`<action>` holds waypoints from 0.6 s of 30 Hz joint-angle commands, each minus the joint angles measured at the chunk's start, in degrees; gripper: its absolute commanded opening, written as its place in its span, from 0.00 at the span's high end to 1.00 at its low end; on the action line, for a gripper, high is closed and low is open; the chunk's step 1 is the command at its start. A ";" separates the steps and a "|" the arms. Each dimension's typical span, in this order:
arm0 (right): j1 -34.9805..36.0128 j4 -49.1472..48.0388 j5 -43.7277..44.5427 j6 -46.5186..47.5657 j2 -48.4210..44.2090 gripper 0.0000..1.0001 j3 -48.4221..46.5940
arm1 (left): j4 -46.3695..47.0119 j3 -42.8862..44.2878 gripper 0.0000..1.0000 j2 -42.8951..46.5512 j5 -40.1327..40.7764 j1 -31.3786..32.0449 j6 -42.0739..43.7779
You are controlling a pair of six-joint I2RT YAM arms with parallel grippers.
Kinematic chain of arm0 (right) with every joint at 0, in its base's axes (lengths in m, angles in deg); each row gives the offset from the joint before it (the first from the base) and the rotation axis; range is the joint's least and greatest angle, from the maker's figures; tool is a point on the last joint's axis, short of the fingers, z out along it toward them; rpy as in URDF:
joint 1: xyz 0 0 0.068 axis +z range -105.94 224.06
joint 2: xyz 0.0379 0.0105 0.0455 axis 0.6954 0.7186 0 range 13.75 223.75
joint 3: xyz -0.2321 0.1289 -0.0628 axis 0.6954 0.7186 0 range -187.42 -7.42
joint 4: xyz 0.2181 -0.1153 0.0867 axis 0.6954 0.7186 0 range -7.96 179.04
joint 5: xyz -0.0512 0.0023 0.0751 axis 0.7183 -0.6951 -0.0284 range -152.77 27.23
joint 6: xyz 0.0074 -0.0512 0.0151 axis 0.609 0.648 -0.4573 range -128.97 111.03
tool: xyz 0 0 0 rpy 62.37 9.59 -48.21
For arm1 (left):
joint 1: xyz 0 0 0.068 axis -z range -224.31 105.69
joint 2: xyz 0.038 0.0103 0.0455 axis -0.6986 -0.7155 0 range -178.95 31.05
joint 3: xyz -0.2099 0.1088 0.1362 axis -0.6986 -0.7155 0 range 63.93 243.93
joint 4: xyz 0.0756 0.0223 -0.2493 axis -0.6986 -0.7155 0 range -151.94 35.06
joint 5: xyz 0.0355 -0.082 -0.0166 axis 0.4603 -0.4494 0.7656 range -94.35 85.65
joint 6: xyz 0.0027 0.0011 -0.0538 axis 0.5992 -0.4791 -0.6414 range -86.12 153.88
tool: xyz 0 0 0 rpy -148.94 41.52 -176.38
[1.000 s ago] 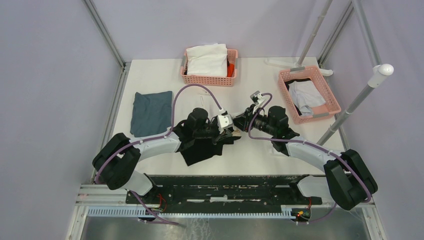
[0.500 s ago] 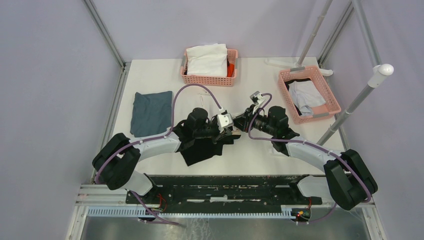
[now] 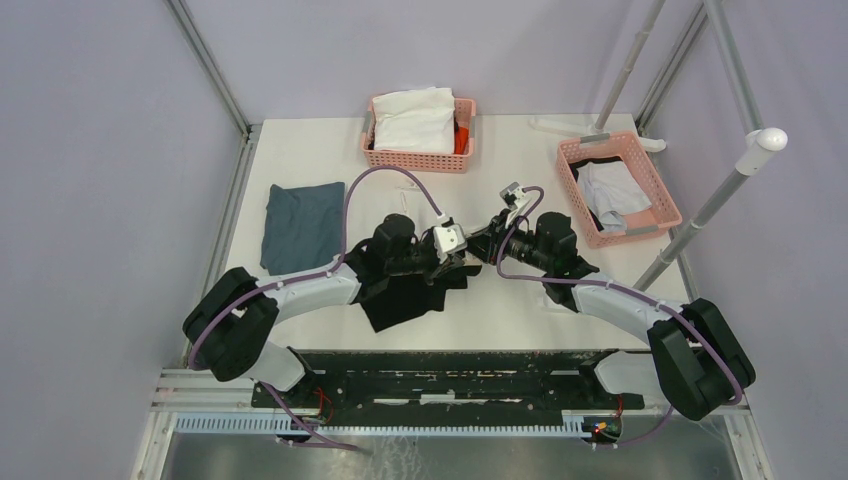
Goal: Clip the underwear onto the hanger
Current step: Clamp the underwear onto the hanger.
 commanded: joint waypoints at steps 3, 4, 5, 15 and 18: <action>0.49 -4.15 -2.49 -0.08 -1.69 0.99 -0.73 | 4.07 2.70 0.97 1.83 0.91 -0.32 1.97; 0.47 -4.16 -2.55 -0.10 -1.67 0.99 -0.80 | 4.05 2.71 0.97 1.80 1.00 -0.40 1.98; 0.46 -4.13 -2.74 -0.21 -1.63 0.99 -0.79 | 4.03 2.72 0.97 1.79 1.11 -0.34 1.98; 0.62 -3.20 -3.75 -0.53 -3.45 0.99 -0.24 | 4.14 2.98 0.97 1.46 1.62 -0.67 1.35; 0.79 -3.02 -3.64 -0.41 -3.66 0.99 -0.10 | 4.16 3.02 0.97 1.35 1.53 -0.69 1.33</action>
